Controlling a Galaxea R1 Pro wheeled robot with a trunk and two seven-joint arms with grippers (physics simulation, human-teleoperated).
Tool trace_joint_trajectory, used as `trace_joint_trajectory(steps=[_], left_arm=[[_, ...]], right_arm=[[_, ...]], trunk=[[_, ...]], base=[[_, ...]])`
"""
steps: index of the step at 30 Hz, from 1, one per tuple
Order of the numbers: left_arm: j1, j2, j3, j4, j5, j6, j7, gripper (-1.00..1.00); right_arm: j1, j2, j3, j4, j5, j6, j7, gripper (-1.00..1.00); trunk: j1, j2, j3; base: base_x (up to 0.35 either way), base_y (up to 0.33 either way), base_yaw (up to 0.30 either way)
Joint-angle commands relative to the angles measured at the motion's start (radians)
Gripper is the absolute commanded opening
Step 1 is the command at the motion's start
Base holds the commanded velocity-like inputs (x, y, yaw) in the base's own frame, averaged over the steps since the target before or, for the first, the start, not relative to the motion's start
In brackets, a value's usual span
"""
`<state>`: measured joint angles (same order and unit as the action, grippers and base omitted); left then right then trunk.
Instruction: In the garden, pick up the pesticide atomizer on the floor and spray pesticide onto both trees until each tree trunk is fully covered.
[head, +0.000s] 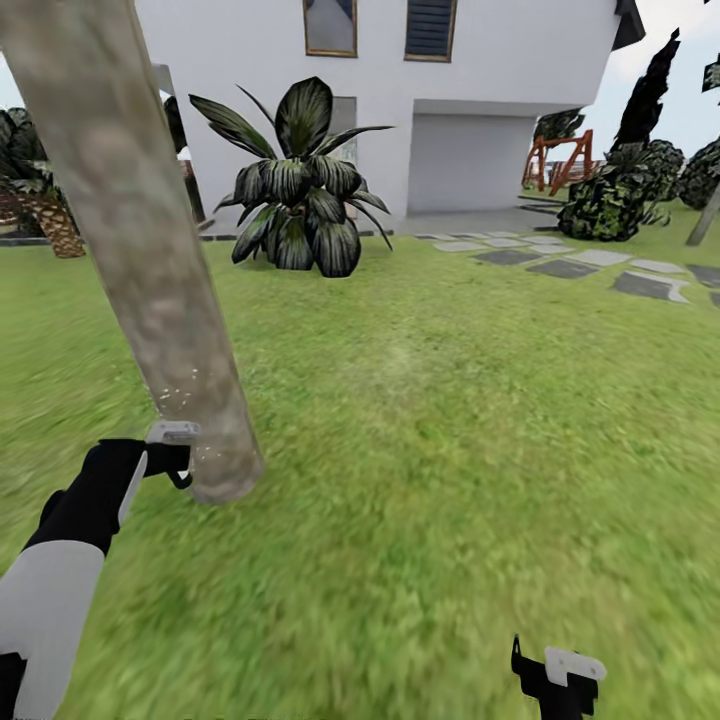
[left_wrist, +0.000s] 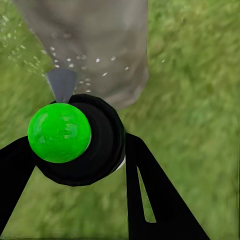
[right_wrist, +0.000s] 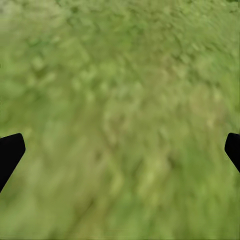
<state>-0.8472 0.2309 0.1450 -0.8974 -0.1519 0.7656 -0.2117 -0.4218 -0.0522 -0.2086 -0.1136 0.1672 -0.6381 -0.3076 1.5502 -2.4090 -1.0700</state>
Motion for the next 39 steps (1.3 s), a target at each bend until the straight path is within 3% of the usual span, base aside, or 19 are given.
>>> trace_joint_trajectory(steps=[1, 14, 22, 39], left_arm=[[-0.001, -0.001, 0.0, 0.0, -0.001, 0.0, 0.0, -1.0], [0.013, 0.01, 0.001, 0.016, -0.007, -0.003, 0.003, -1.0], [0.044, -0.005, -0.006, 0.017, -0.003, -0.003, 0.004, -1.0], [0.048, -0.004, -0.002, 0.016, -0.009, -0.001, 0.006, -1.0]], right_arm=[[0.0, 0.0, 0.0, 0.0, 0.0, 0.0, 0.0, 1.0], [0.0, 0.0, 0.0, 0.0, 0.0, 0.0, 0.001, 1.0], [0.0, 0.0, 0.0, 0.0, 0.0, 0.0, 0.001, 1.0], [0.0, 0.0, 0.0, 0.0, 0.0, 0.0, 0.0, 1.0]], trunk=[[0.0, 0.0, 0.0], [0.0, 0.0, 0.0], [0.0, 0.0, 0.0], [0.0, 0.0, 0.0]], base=[[0.094, -0.263, 0.184], [0.164, -0.142, 0.122], [0.013, -0.013, 0.164], [0.165, -0.212, 0.046]])
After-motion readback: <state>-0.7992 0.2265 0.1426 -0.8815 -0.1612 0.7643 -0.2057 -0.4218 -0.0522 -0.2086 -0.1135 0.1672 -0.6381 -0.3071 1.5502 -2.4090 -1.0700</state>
